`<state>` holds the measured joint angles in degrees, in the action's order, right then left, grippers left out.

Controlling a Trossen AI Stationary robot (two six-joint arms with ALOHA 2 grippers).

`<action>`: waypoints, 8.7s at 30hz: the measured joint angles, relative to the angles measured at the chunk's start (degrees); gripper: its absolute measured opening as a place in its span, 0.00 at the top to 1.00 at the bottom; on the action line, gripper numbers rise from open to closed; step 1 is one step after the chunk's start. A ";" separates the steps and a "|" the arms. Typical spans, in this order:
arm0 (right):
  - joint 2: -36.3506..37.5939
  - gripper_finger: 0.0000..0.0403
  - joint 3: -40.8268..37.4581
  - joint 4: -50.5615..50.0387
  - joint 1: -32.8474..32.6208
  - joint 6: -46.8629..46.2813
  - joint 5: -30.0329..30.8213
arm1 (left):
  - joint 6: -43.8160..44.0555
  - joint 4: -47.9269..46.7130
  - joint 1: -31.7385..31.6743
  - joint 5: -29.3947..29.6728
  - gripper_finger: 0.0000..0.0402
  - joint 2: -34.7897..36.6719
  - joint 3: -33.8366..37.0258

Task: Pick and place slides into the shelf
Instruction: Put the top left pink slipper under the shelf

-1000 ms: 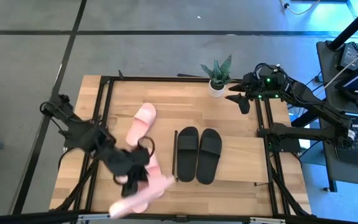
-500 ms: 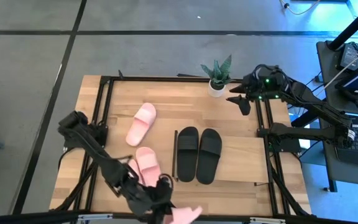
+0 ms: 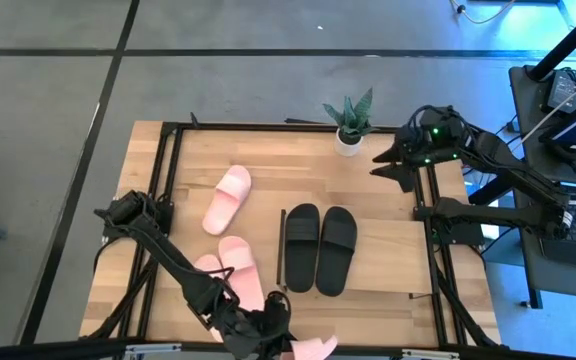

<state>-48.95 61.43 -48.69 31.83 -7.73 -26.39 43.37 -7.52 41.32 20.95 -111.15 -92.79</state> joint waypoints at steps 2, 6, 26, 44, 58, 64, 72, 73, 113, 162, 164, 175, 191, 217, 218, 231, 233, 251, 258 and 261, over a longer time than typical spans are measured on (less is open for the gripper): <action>0.61 0.43 0.27 -0.02 0.00 -0.72 -2.17 | -0.30 -0.04 0.00 1.03 1.00 0.00 0.00; 1.84 0.43 0.31 -0.97 0.00 -1.02 -2.20 | -0.77 -0.75 0.11 2.74 1.00 0.00 0.00; 2.23 0.43 0.31 -6.47 0.00 0.73 -2.03 | -3.67 -8.96 -0.24 5.55 1.00 -1.13 0.00; 2.18 0.43 0.28 -6.56 0.00 0.29 -1.09 | 0.12 -37.95 -0.54 7.50 1.00 -19.92 -29.03; 2.29 0.43 0.28 -7.62 0.02 -1.17 -1.14 | 1.32 -50.00 -3.07 6.27 1.00 -25.16 -39.30; 2.83 0.43 4.60 -9.08 -0.37 -6.80 -4.16 | 1.26 -51.73 -3.99 3.95 1.00 -25.20 -39.30; 3.90 0.43 21.98 -13.92 -6.49 -13.80 -4.94 | 1.09 -53.42 -4.23 3.76 1.00 -25.18 -39.30; 4.26 0.43 23.86 -13.84 -7.45 -15.61 -4.96 | 1.10 -53.54 -4.25 3.73 1.00 -25.20 -39.30; -21.97 0.43 29.09 30.25 -54.20 -28.34 0.37 | 0.01 -55.03 -5.68 3.15 1.00 -25.18 -39.30; -66.14 0.43 29.09 49.96 -87.19 -36.20 46.29 | -0.53 -54.98 -5.70 3.56 1.00 -25.18 -39.31; -66.14 0.43 29.09 50.53 -87.17 -30.92 46.30 | -0.52 -54.98 -5.70 3.56 0.99 -25.18 -39.30; -66.12 0.43 29.11 49.84 -84.68 0.88 50.05 | -0.49 -55.00 -5.70 3.30 0.99 -25.16 -39.30; -66.03 0.43 29.19 39.26 -82.40 9.59 57.50 | 3.03 -59.70 -6.58 2.07 1.00 -25.09 -39.32; -66.03 0.43 29.11 32.02 -82.73 6.72 60.39 | 3.05 -54.12 -5.90 -1.23 1.00 -25.07 -39.36; -66.03 0.43 29.11 32.09 -82.72 6.73 60.40 | 3.05 -53.58 -6.04 -0.96 1.00 -25.07 -39.36; -66.03 0.44 29.11 31.42 -82.73 4.83 56.96 | 2.98 -51.92 -6.26 0.41 0.99 -25.09 -39.30; -66.03 0.45 29.11 30.84 -82.73 4.73 56.89 | 3.00 -51.93 -6.32 0.57 1.00 -25.09 -39.30; -66.03 0.60 29.11 31.93 -82.68 4.20 57.05 | 3.00 -50.73 -6.25 0.06 0.99 -25.09 -39.28; -66.03 0.60 29.11 33.79 -82.64 -1.19 56.50 | 2.96 -50.89 -6.27 0.10 0.99 -25.09 -39.28; -66.05 0.60 29.11 33.79 -82.64 -0.83 56.54 | 2.94 -50.87 -6.25 0.13 1.00 -25.09 -39.28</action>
<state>-115.00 90.54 -14.90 -50.81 -8.56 30.15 46.30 -58.39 35.07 21.08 -136.25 -132.07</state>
